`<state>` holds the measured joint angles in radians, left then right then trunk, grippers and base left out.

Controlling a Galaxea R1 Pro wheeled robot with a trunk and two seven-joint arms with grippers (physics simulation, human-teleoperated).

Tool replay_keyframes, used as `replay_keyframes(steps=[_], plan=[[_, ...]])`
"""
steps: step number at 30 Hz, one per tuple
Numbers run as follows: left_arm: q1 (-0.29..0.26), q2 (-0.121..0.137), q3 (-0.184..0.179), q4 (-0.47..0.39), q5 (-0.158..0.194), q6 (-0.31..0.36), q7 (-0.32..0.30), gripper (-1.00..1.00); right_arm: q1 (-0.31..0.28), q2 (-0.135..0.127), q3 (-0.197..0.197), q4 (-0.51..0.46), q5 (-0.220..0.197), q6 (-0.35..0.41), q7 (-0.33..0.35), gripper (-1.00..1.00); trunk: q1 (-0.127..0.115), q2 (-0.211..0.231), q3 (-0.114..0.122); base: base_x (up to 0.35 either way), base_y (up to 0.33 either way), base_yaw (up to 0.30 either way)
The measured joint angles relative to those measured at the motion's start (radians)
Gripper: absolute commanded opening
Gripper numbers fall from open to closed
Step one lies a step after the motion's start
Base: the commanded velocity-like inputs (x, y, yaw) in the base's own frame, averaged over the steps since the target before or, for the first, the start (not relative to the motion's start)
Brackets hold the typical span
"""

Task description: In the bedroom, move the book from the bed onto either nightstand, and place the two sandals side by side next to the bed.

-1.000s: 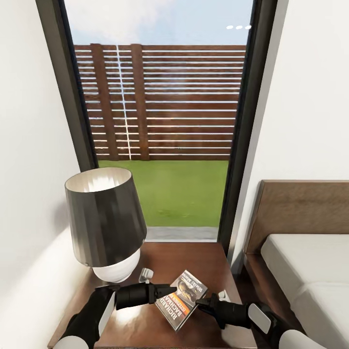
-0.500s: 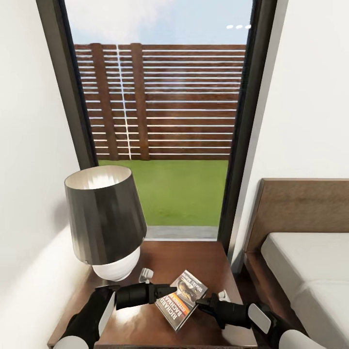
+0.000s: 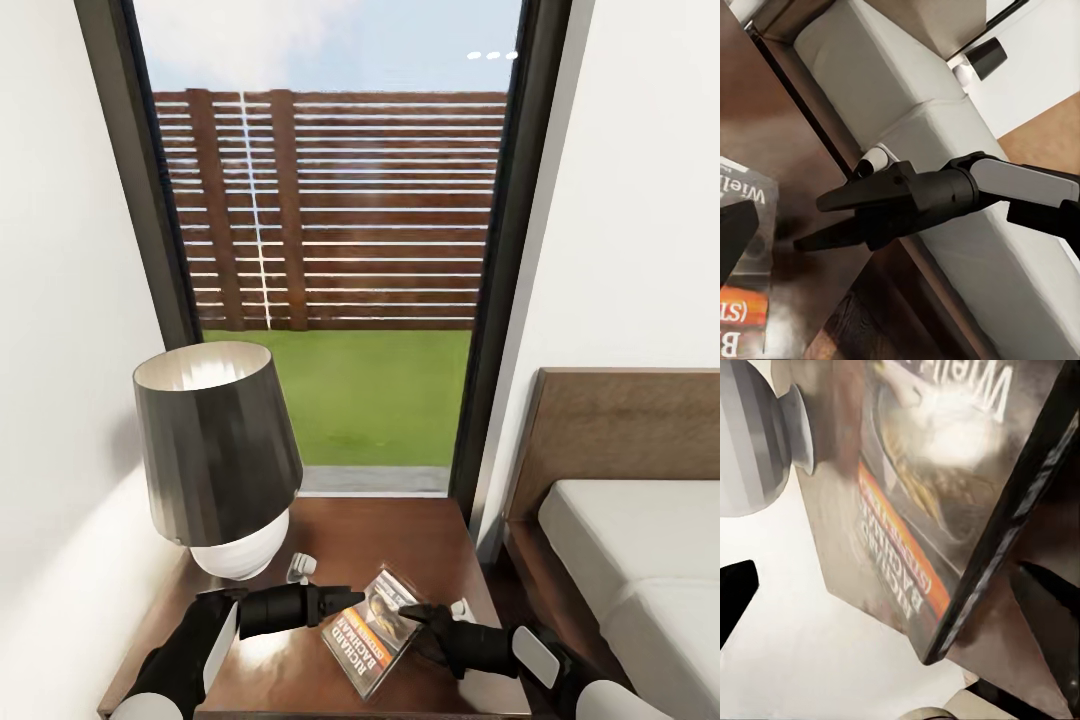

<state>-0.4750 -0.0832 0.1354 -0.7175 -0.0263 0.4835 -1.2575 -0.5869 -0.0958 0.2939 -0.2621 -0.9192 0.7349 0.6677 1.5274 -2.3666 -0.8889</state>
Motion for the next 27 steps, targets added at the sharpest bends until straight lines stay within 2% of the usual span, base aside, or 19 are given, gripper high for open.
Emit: replay_keyframes(steps=[27], plan=[[0.000,0.000,0.000,0.000,0.000,0.000,0.000,1.00,0.000,0.000,0.000,0.000,0.000,0.000,0.000,1.00,0.000,0.000,0.000,-0.007,0.000,0.000]])
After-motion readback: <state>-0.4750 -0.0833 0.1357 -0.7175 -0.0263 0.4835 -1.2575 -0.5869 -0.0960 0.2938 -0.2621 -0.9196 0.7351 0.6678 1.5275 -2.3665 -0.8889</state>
